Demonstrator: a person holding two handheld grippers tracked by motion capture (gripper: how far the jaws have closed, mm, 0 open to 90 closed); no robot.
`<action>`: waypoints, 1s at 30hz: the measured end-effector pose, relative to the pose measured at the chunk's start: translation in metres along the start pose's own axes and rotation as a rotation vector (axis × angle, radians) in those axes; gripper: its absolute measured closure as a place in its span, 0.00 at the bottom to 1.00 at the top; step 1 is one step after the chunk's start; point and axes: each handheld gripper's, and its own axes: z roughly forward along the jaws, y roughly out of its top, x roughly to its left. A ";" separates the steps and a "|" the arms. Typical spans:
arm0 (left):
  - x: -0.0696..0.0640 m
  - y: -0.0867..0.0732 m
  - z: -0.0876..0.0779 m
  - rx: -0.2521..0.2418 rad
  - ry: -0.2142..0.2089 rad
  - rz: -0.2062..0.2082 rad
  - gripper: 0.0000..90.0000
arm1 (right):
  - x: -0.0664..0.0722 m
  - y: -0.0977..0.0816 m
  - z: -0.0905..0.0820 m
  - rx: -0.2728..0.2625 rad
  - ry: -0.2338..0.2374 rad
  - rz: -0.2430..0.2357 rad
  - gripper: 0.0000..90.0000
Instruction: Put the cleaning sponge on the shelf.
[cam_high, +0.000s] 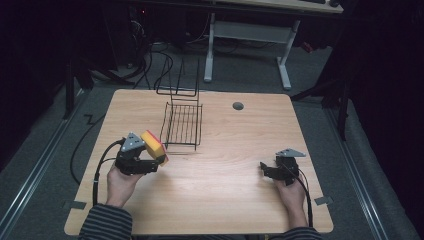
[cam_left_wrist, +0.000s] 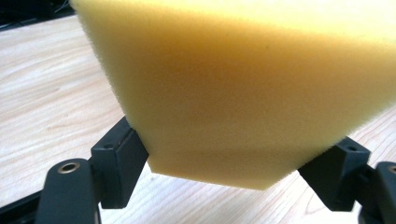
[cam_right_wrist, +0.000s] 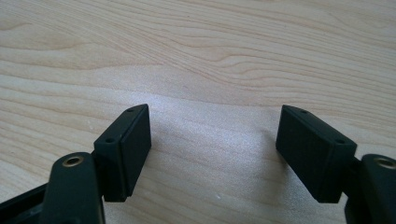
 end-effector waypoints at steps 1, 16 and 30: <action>0.000 0.002 0.000 0.000 0.002 0.003 0.27 | 0.000 0.000 0.000 0.000 0.000 0.000 0.30; -0.001 0.026 0.015 0.016 -0.005 0.038 0.26 | 0.000 0.000 0.000 0.000 0.000 0.000 0.30; 0.001 0.047 0.030 0.020 -0.008 0.051 0.26 | 0.000 0.000 0.000 0.000 0.000 0.000 0.30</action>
